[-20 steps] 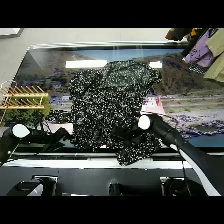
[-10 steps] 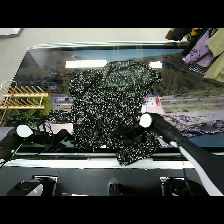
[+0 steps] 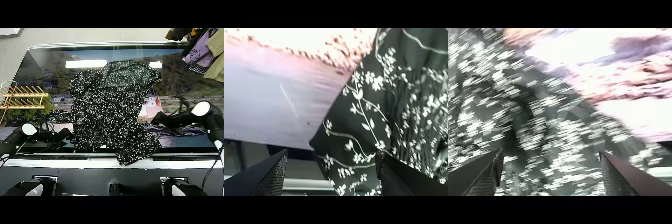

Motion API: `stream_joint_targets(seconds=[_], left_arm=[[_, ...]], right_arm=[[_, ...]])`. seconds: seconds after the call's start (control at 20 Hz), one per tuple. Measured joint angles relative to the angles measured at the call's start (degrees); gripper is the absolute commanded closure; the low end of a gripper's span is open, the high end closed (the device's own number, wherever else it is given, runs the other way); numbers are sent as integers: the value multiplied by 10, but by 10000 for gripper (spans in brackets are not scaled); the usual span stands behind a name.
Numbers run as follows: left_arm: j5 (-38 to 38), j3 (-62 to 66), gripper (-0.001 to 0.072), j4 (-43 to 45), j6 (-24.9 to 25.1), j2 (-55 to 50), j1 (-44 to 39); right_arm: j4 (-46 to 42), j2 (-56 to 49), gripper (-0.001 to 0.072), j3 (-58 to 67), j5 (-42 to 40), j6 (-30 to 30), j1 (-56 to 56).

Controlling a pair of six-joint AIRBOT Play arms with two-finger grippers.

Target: Fold the clothes and pants, and hang the long-sleeved shirts on hangers.

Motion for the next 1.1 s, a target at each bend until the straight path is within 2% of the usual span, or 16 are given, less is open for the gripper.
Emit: stream_joint_targets(seconds=[0.25,0.3,0.35,0.4,0.45,0.5,0.55,0.6,0.65,0.9,1.1], left_arm=[[20,0,122,-54,47,-30,0],[21,0,260,-63,57,-34,0],[24,0,522,-67,64,-37,0],[24,0,674,-73,70,-38,0],[25,0,679,-77,75,-40,0],[25,0,680,-81,77,-40,0],[26,0,681,-83,79,-41,0],[27,0,681,-85,81,-41,0],[26,2,682,-86,83,-41,0],[-4,80,683,-79,103,-40,0],[-58,264,683,1,87,-38,0]], right_arm=[[58,-84,11,0,8,-133,-46],[73,-107,11,0,2,-157,-44],[85,-126,11,0,-3,-174,-40],[96,-145,12,0,-7,-187,-33],[104,-165,14,0,-13,-198,-24],[110,-181,63,0,-18,-205,-14],[115,-195,239,0,-21,-211,-2],[120,-205,537,0,-24,-216,10],[127,-210,671,0,-24,-218,21],[149,-168,673,34,-19,-223,52],[144,-89,673,182,-17,-183,38]])
